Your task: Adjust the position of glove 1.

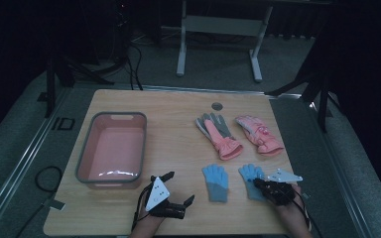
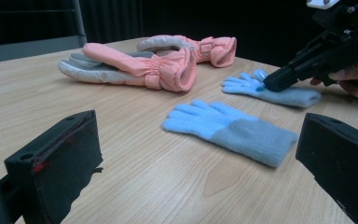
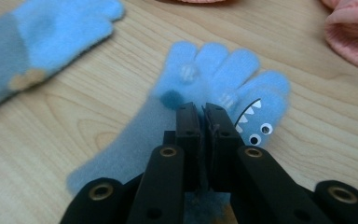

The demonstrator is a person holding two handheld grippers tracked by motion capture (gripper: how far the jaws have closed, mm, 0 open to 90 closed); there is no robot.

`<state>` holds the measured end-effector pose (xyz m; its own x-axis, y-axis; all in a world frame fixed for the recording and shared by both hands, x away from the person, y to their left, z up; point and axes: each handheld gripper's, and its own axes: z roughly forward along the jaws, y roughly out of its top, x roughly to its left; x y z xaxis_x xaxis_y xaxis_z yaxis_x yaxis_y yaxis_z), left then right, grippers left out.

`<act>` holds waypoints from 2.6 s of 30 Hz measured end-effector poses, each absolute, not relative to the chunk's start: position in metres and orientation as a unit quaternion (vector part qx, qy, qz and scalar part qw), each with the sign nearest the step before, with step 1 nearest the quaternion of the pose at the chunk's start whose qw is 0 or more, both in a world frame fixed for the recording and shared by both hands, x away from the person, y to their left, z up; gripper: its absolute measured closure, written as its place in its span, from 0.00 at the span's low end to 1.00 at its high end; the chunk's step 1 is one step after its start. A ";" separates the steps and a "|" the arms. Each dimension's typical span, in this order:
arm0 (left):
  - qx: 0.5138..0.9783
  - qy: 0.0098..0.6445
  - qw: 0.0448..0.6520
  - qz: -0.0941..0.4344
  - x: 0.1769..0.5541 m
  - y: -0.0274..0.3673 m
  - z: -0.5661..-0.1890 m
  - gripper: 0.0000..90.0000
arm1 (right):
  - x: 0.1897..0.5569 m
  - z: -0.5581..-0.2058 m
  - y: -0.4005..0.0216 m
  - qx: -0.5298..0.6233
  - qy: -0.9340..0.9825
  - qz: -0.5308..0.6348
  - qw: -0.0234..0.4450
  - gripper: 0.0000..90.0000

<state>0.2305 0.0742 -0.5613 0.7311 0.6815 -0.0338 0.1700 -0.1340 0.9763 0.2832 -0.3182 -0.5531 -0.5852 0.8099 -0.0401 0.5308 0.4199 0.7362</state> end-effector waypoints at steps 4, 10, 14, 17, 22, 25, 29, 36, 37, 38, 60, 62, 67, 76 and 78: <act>0.721 0.295 0.588 0.219 0.230 0.074 -0.561 0.00 | 0.280 -0.538 -0.314 0.438 0.797 0.358 0.210 0.97; 0.720 0.294 0.589 0.218 0.230 0.075 -0.561 0.00 | 0.276 -0.496 -0.300 0.448 0.770 0.398 0.219 0.97; 0.720 0.295 0.589 0.218 0.230 0.075 -0.561 0.00 | 0.272 -0.473 -0.282 0.434 0.767 0.417 0.222 0.97; 0.720 0.294 0.590 0.218 0.230 0.075 -0.561 0.00 | 0.271 -0.461 -0.266 0.426 0.767 0.425 0.222 0.97; 0.719 0.294 0.591 0.217 0.230 0.075 -0.561 0.00 | 0.269 -0.458 -0.242 0.407 0.773 0.444 0.202 0.97; 0.720 0.293 0.591 0.216 0.230 0.075 -0.561 0.00 | 0.269 -0.461 -0.232 0.399 0.778 0.446 0.194 0.97; 0.720 0.292 0.591 0.216 0.230 0.075 -0.561 0.00 | 0.270 -0.472 -0.217 0.393 0.788 0.438 0.181 0.97; 0.722 0.289 0.590 0.218 0.230 0.075 -0.561 0.00 | 0.272 -0.495 -0.208 0.394 0.803 0.419 0.157 0.97; 0.722 0.289 0.589 0.218 0.230 0.075 -0.561 0.00 | 0.273 -0.497 -0.208 0.395 0.803 0.419 0.153 0.97; 0.722 0.289 0.589 0.218 0.230 0.075 -0.561 0.00 | 0.273 -0.500 -0.207 0.395 0.805 0.417 0.150 0.97; 0.722 0.287 0.591 0.216 0.230 0.075 -0.561 0.00 | 0.290 -0.543 -0.206 0.402 0.826 0.382 0.104 0.95; 0.722 0.288 0.591 0.216 0.230 0.075 -0.561 0.00 | 0.290 -0.545 -0.207 0.401 0.826 0.383 0.102 0.94; 0.726 0.293 0.579 0.229 0.229 0.072 -0.561 0.00 | 0.287 -0.539 -0.206 0.399 0.824 0.387 0.108 0.86; 0.742 0.272 0.573 0.216 0.230 0.069 -0.555 0.00 | 0.289 -0.516 -0.228 0.395 0.801 0.437 0.111 0.35; 0.745 0.275 0.577 0.190 0.232 0.069 -0.551 0.00 | 0.289 -0.514 -0.232 0.398 0.795 0.444 0.111 0.32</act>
<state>0.2315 0.0688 -0.5506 0.7764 0.6292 -0.0348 0.1905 -0.1817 0.9647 0.2891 -0.2322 -0.5142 -0.6583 0.7316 0.1773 0.5340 0.2878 0.7950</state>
